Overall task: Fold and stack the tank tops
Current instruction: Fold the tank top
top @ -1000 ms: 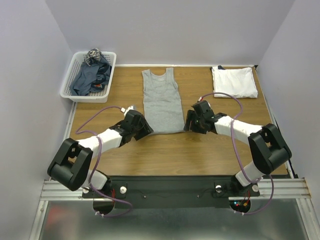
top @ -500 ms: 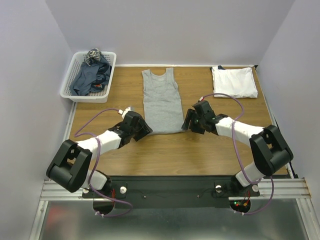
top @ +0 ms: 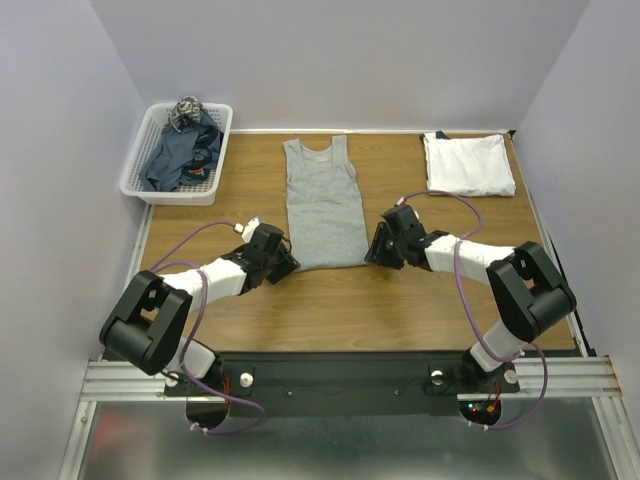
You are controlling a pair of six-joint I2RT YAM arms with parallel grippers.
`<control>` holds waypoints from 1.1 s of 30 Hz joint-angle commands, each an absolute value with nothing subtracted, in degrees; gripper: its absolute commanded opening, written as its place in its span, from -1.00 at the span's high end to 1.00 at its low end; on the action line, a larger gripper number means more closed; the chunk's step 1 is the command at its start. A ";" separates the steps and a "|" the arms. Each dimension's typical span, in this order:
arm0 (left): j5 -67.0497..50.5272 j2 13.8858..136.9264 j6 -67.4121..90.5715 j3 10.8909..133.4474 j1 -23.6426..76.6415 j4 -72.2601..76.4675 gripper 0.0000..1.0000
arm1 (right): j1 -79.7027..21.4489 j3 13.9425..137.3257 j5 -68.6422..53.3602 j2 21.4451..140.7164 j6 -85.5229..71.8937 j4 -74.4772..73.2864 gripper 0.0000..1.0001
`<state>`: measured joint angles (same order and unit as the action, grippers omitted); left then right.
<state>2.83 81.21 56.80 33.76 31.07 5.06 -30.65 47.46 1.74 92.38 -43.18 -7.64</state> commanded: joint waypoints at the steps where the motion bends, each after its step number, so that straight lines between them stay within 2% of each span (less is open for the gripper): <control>1: 5.10 81.91 57.83 33.84 31.64 3.16 0.07 | -31.73 45.53 2.28 92.99 -44.03 -5.98 0.06; 6: 5.36 83.49 58.01 34.19 32.17 3.51 0.14 | -31.82 45.18 2.11 93.86 -44.21 -5.54 0.28; 9: 5.54 84.64 57.75 34.54 32.43 3.69 0.18 | -31.90 45.09 2.02 94.30 -44.21 -5.36 0.31; 12: 5.62 85.69 57.31 34.98 32.52 3.95 0.30 | -31.99 45.44 2.02 95.01 -44.12 -5.19 0.42; 15: 5.71 86.04 57.13 34.98 32.69 3.96 0.54 | -31.99 45.70 2.02 95.54 -43.86 -4.92 0.50; 17: 5.71 85.96 56.61 34.89 32.96 4.13 0.70 | -32.17 46.05 2.02 95.71 -42.81 -4.75 0.68; 20: 5.62 85.61 55.90 34.80 33.31 4.13 0.97 | -32.60 46.49 1.93 95.19 -41.14 -4.66 0.81; 21: 5.54 85.43 55.46 34.72 33.57 4.13 1.00 | -32.87 46.41 1.93 94.92 -39.91 -4.66 0.89; 25: 4.92 84.29 54.76 34.19 35.68 3.69 1.00 | -34.71 43.87 2.29 91.24 -38.85 -4.75 0.99; 33: 6.41 77.53 62.30 28.22 48.84 0.27 1.00 | -41.65 34.47 4.13 75.36 -42.26 -9.57 0.99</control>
